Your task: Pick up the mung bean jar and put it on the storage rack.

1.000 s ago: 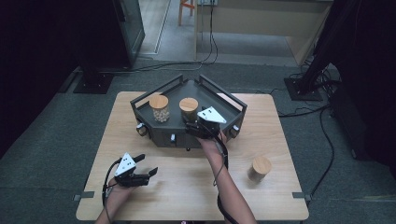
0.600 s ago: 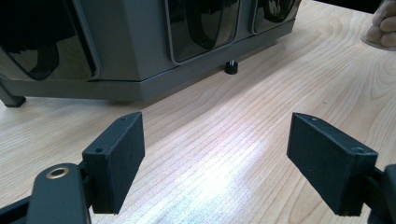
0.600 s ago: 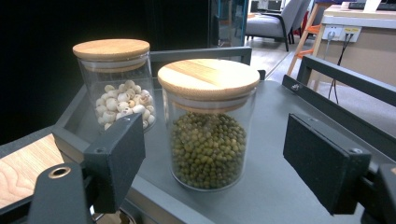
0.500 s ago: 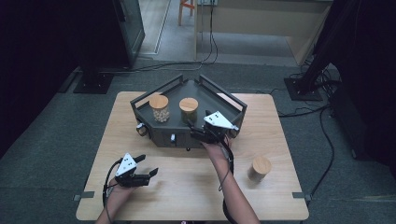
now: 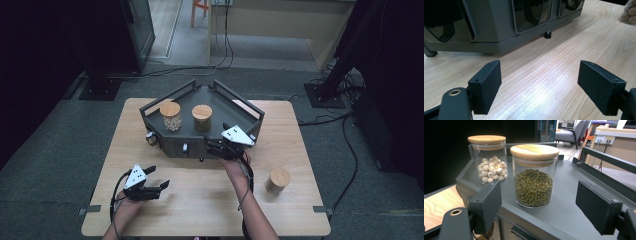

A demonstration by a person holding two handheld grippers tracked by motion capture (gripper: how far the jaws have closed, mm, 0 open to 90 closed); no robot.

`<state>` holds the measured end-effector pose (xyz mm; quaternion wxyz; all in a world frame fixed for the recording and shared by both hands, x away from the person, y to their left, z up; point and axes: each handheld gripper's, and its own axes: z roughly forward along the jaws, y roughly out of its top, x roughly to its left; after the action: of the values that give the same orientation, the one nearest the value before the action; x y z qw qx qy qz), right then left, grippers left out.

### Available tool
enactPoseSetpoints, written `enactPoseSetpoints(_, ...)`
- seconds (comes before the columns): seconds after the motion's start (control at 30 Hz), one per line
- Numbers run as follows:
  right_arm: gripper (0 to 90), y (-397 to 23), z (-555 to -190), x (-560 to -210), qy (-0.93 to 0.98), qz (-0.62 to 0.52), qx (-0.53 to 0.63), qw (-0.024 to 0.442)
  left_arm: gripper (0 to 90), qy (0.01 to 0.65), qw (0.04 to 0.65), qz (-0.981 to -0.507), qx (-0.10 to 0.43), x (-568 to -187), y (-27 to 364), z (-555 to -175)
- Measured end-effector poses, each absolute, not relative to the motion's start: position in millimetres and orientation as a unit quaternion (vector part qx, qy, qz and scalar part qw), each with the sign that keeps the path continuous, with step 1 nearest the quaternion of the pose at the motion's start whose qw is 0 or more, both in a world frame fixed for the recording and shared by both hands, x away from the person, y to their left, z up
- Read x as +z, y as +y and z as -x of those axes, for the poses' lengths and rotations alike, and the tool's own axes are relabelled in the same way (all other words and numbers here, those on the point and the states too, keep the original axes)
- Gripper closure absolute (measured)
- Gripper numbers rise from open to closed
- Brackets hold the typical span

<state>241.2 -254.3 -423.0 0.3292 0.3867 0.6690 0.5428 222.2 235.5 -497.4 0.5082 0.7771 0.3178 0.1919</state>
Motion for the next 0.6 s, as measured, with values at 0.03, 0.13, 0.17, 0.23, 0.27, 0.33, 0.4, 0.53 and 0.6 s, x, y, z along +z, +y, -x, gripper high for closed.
enactPoseSetpoints(0.03, 20.6, -255, -240, -423, 0.669, -0.385, 0.543, 0.331, 18.7, 0.318, 0.508, -0.777, 0.192, -497, 235, -222)
enactPoseSetpoints(0.13, 20.6, -256, -235, -424, 0.669, -0.38, 0.542, 0.337, 18.7, 0.318, 0.507, -0.778, 0.192, -497, 235, -222)
enactPoseSetpoints(0.17, 20.6, -257, -234, -424, 0.67, -0.379, 0.541, 0.34, 18.7, 0.318, 0.508, -0.777, 0.192, -497, 235, -222)
enactPoseSetpoints(0.23, 20.6, -257, -231, -426, 0.669, -0.378, 0.538, 0.346, 18.7, 0.318, 0.508, -0.777, 0.192, -497, 235, -221)
enactPoseSetpoints(0.27, 20.6, -258, -230, -426, 0.668, -0.379, 0.538, 0.346, 18.7, 0.317, 0.508, -0.778, 0.192, -497, 235, -221)
enactPoseSetpoints(0.33, 20.6, -260, -228, -428, 0.664, -0.383, 0.541, 0.345, 18.7, 0.317, 0.508, -0.778, 0.192, -497, 235, -221)
enactPoseSetpoints(0.4, 20.6, -262, -226, -429, 0.663, -0.382, 0.541, 0.348, 18.7, 0.317, 0.508, -0.778, 0.192, -497, 235, -221)
enactPoseSetpoints(0.53, 21.3, -265, -220, -431, 0.66, -0.383, 0.539, 0.357, 18.7, 0.319, 0.508, -0.777, 0.191, -497, 236, -221)
enactPoseSetpoints(0.6, 21.7, -267, -217, -432, 0.656, -0.385, 0.54, 0.359, 18.7, 0.319, 0.508, -0.777, 0.192, -497, 236, -221)
